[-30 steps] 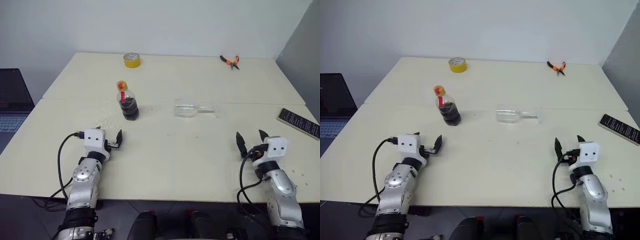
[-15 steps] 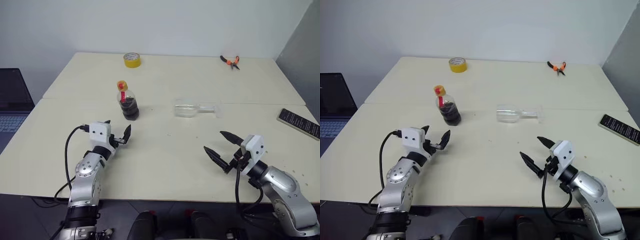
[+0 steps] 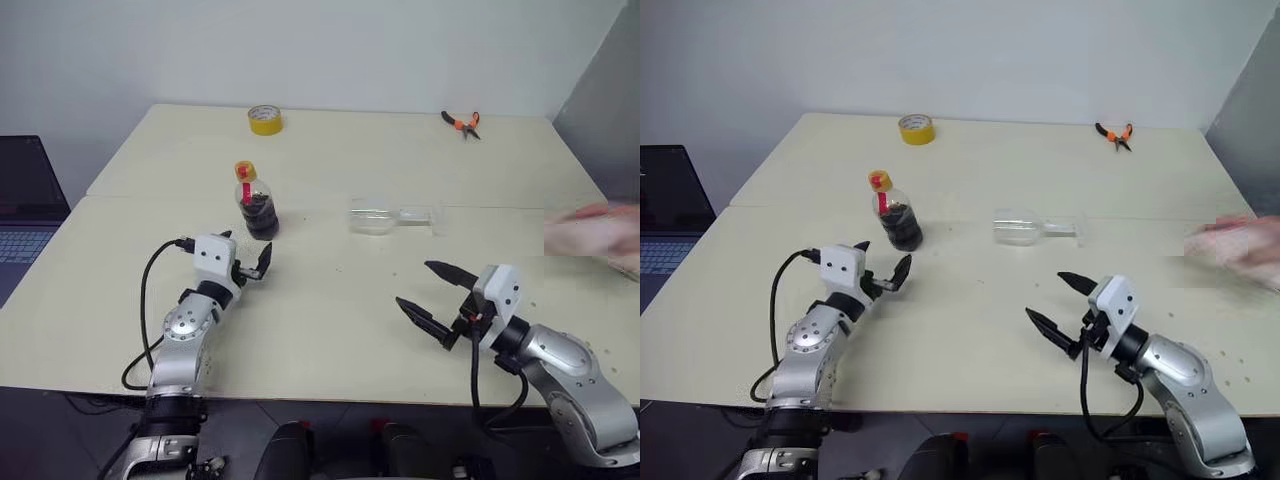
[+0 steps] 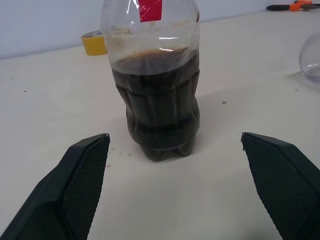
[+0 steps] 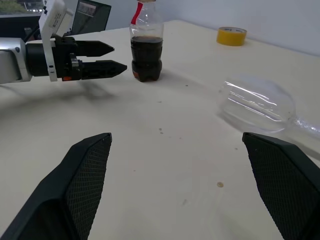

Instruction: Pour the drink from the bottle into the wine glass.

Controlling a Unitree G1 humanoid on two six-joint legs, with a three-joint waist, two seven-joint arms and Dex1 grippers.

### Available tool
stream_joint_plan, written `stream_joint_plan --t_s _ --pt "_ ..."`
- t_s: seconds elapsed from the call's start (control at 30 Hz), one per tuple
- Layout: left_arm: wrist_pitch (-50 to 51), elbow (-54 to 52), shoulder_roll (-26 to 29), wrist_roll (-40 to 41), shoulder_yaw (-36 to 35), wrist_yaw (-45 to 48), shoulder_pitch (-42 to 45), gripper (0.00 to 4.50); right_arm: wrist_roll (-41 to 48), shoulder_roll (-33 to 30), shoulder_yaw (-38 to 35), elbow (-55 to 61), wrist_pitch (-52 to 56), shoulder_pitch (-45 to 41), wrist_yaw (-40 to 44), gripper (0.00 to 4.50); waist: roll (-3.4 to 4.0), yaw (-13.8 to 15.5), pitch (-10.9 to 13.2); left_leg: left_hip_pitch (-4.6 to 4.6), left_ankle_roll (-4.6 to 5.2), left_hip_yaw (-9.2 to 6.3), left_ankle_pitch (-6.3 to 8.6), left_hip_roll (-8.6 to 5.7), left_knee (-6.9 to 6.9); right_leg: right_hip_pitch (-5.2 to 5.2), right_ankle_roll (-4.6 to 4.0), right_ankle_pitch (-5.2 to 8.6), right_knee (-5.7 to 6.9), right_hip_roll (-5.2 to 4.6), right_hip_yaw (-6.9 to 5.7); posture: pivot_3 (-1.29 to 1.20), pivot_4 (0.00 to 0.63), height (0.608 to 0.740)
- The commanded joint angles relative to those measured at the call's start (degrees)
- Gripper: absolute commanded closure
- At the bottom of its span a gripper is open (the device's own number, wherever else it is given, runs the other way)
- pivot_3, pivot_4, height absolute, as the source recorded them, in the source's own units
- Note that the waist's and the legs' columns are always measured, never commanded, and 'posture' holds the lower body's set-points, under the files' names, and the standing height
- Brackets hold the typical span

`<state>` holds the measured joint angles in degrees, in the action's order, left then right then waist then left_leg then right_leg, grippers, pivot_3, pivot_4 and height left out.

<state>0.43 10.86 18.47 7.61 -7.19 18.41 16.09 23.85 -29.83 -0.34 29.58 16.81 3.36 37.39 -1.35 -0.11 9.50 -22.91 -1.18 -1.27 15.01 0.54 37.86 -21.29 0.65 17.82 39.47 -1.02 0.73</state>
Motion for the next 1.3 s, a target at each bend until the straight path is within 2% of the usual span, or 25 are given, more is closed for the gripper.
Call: stream_joint_plan --t_s 0.03,0.57,1.3 --pt "-0.97 0.67 0.44 0.43 -0.14 1.28 1.88 0.04 0.13 0.26 -0.09 1.26 -1.04 -0.46 0.38 0.0 0.0 0.0 0.0 0.0 0.0 0.0 0.0 0.0 0.0 0.0 0.0 0.0 0.0 0.0 0.0 0.0 0.15 0.74" --pt "-4.8 14.62 -3.03 -0.44 -0.51 -2.63 12.59 0.04 0.4 0.16 2.16 2.23 0.91 -4.49 0.38 0.0 -0.05 0.01 0.03 -0.01 0.0 0.0 0.0 -0.02 0.02 0.0 0.0 0.0 0.0 0.0 -0.01 0.0 0.15 0.74" --pt "-12.68 34.44 -3.89 -0.04 -0.83 -2.81 25.36 0.04 -0.48 1.24 4.41 2.86 2.89 -7.84 -0.74 0.0 -0.09 0.0 0.05 -0.04 -0.01 -0.01 -0.01 -0.05 0.04 -0.02 0.01 0.0 0.0 -0.01 -0.04 0.0 0.15 0.74"
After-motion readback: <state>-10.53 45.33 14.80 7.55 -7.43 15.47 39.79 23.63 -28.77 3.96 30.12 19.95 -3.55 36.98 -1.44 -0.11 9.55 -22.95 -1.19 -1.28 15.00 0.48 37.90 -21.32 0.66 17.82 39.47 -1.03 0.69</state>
